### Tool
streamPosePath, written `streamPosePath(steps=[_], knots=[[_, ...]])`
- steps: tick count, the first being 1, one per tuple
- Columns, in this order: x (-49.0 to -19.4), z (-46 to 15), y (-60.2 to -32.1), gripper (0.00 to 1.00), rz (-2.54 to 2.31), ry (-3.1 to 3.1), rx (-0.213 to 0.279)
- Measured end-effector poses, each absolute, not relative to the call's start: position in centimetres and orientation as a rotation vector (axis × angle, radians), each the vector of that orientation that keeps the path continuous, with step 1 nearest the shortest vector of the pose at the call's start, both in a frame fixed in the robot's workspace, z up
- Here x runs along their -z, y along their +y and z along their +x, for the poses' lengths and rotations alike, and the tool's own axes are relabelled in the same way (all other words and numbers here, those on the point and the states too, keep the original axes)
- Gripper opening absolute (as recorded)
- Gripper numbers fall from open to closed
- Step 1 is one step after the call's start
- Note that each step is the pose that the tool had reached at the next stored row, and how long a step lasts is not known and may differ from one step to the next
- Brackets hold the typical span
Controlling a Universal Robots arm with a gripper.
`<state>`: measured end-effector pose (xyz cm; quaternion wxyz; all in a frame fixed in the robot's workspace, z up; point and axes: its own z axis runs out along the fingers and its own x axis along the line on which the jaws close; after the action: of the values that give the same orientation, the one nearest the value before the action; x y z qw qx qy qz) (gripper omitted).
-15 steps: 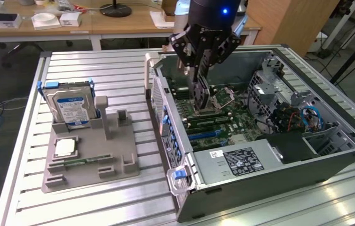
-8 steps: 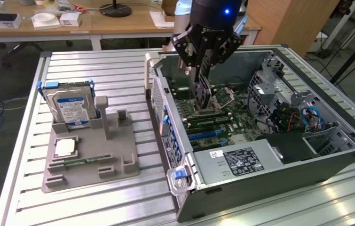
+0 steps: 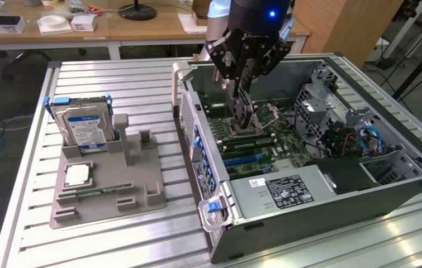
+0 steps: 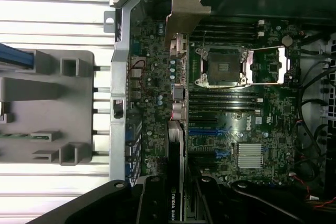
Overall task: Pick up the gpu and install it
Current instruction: 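Pick up the gpu and move the gpu toward the slot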
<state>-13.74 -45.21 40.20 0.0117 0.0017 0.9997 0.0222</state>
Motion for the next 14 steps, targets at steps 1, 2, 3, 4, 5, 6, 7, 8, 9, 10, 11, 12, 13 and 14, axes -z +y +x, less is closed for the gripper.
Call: streamPosePath(steps=[1,2,3,4,5,6,7,8,9,10,11,12,13,14], knots=[[-40.2,-13.69,-45.21,0.26,0.005,3.117,-0.069],[-40.19,-13.65,-45.21,0.26,0.005,3.117,-0.069],[-40.19,-13.61,-45.21,0.26,0.005,3.117,-0.069],[-40.19,-13.57,-45.21,0.26,0.005,3.117,-0.069],[-40.19,-13.52,-45.21,0.26,0.005,3.117,-0.069],[-40.18,-13.47,-45.21,0.26,0.005,3.118,-0.069],[-40.18,-13.42,-45.21,0.26,0.005,3.117,-0.069],[-40.17,-13.38,-45.21,0.26,0.005,3.117,-0.069],[-40.17,-13.34,-45.21,0.26,0.005,3.117,-0.069],[-40.17,-13.29,-45.21,0.26,0.005,3.117,-0.069],[-40.17,-13.25,-45.21,0.26,0.005,3.118,-0.069],[-40.16,-13.21,-45.21,0.26,0.005,3.118,-0.069],[-40.16,-13.16,-45.21,0.26,0.005,3.117,-0.069],[-40.16,-13.12,-45.21,0.26,0.005,3.117,-0.069]])
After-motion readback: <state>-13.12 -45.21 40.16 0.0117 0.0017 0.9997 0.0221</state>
